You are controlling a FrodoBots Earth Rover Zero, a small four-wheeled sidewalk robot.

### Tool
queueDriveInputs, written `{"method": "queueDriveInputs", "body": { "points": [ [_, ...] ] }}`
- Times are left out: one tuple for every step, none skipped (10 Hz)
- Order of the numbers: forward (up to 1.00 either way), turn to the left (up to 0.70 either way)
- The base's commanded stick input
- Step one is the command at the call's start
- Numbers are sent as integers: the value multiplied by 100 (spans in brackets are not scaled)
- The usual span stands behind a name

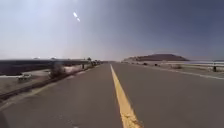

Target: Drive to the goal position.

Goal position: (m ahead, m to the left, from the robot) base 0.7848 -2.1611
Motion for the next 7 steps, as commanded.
{"method": "queueDriveInputs", "body": {
  "points": [
    [50, 0],
    [50, 0],
    [50, 0],
    [50, 0],
    [50, 0],
    [50, 0],
    [50, 0]
  ]
}}
